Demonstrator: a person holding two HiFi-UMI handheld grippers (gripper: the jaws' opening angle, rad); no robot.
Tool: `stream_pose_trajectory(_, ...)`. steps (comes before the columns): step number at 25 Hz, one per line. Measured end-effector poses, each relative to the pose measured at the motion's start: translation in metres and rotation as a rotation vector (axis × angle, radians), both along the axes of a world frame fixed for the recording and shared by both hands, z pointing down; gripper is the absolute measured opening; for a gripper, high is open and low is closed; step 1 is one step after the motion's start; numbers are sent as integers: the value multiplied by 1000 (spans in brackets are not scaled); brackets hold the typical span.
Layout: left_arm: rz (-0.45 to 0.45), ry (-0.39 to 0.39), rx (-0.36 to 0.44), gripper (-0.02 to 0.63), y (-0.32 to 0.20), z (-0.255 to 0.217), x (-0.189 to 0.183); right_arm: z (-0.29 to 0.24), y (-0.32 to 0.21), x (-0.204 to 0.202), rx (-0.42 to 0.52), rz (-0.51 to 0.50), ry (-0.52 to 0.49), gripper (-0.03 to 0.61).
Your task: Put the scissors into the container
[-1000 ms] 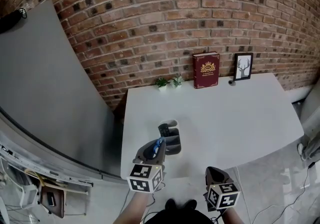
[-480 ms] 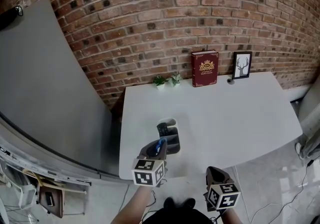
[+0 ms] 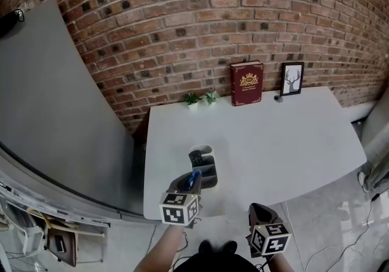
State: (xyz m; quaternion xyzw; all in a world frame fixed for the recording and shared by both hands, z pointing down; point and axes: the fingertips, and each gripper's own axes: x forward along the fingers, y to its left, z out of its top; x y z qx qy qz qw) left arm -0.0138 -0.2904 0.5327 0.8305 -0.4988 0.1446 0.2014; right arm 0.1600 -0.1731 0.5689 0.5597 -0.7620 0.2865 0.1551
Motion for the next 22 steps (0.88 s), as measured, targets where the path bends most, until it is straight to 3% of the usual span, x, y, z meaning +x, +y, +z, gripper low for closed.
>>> stream_pose_trajectory(22,-23,47,-62,49,-4,17,-11,9,0,-6,-33,-30,9,0)
